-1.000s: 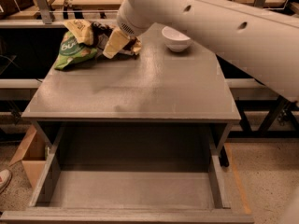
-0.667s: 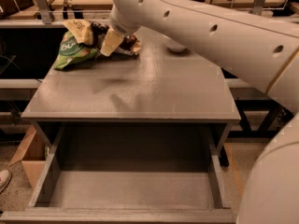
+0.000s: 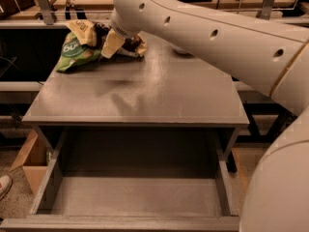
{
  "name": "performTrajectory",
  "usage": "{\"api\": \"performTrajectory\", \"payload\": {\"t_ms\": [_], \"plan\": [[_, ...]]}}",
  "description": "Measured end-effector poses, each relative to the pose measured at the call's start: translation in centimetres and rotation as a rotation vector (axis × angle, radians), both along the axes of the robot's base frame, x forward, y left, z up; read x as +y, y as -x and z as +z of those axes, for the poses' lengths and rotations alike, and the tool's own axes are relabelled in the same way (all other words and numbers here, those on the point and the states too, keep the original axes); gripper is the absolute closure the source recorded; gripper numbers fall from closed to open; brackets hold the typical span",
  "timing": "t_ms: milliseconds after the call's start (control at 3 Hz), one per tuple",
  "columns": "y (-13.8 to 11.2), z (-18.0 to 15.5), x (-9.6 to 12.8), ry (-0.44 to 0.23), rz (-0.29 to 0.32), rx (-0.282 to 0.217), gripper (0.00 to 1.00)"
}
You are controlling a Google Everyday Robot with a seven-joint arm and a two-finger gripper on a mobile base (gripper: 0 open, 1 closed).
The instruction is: Place brown chip bag into top drawer
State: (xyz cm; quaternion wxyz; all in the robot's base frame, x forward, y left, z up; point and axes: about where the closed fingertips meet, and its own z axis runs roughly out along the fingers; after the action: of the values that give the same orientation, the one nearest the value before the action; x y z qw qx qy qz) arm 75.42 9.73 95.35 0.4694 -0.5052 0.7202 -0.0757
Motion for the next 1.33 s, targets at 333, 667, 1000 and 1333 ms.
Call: {"api": "performTrajectory", "payload": {"t_ms": [333,667,1000,1333], "plan": [[-2.2,-0.4,1.7,-0.025,0.003,-0.065,0.00],[-4.5,-1.1,2.8,-0.064,0.001,-0.132,0.00],[-6.5,-1.7,3.9,-0.118,0.007,-0.166,0.00],[-7.8,-1.9,4.1,-0.178,0.001,-0.183,0.14]]}}
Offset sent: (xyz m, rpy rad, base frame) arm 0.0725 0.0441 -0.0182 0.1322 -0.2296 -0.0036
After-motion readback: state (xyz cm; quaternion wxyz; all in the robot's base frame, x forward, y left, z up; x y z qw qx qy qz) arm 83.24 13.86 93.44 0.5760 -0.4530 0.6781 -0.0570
